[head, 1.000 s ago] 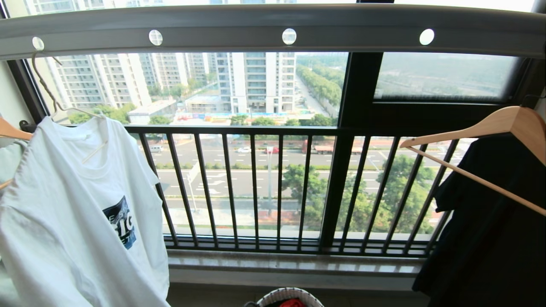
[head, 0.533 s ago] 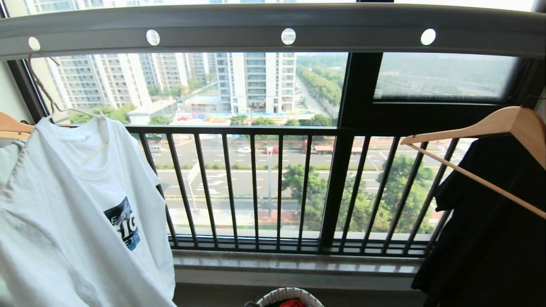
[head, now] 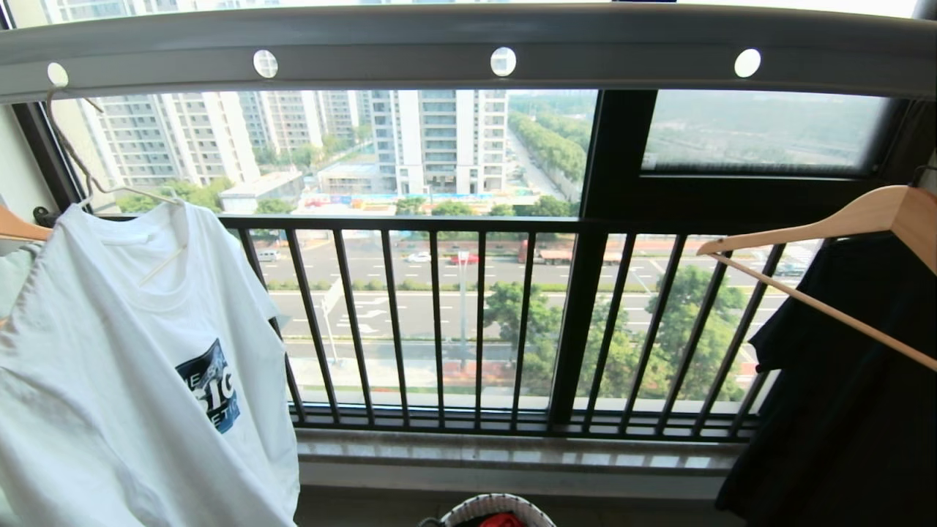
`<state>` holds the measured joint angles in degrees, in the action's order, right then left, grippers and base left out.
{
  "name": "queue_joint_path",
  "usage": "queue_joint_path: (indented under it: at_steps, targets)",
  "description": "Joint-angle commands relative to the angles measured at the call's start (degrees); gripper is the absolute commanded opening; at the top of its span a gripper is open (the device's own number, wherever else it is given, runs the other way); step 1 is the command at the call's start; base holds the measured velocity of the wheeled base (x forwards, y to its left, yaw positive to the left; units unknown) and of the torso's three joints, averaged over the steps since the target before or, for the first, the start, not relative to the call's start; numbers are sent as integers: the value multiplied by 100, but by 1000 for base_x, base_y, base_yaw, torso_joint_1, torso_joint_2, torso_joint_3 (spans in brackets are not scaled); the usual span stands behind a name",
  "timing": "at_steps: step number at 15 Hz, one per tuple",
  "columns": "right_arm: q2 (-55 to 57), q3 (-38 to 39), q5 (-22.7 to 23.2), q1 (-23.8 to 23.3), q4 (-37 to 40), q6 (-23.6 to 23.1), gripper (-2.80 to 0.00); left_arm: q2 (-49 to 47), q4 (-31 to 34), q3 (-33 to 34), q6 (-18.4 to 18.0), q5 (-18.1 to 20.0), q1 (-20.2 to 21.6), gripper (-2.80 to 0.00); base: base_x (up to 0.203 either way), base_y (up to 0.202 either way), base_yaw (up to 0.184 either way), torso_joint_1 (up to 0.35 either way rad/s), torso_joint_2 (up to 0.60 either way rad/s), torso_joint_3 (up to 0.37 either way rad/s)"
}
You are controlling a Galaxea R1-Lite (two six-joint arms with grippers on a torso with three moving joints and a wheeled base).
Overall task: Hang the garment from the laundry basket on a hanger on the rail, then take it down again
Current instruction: Take the clothes off the clothes rack
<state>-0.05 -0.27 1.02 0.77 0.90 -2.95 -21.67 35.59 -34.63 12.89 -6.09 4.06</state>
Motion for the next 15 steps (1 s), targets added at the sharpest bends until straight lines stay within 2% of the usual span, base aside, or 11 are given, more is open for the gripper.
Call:
queue_joint_path:
  at_steps: [1, 3, 7, 10, 14, 15]
  targets:
    - [14, -8, 4, 2, 6, -4, -280, -491, 716, -223, 80, -37, 277, -280, 0, 0, 0, 0, 0, 0]
    - [14, -8, 13, 2, 15, -4, -280, -540, 817, -228, 73, -103, 420, -280, 0, 0, 0, 0, 0, 0]
    - [47, -152, -11, 2, 42, -3, -280, -498, 1011, -550, -112, -721, 420, -280, 0, 0, 0, 0, 0, 0]
    - [861, -975, 24, 6, 275, 10, -280, -510, 1344, -740, -384, -717, 406, -280, 0, 0, 0, 0, 0, 0]
    - [3006, -2501, 72, 14, 385, 8, -280, -757, 1296, -919, -545, -658, 353, -280, 0, 0, 0, 0, 0, 0]
    - [3544, -3040, 146, 27, 397, 7, -280, -765, 1227, -1016, -542, -476, 279, -280, 0, 0, 0, 0, 0, 0]
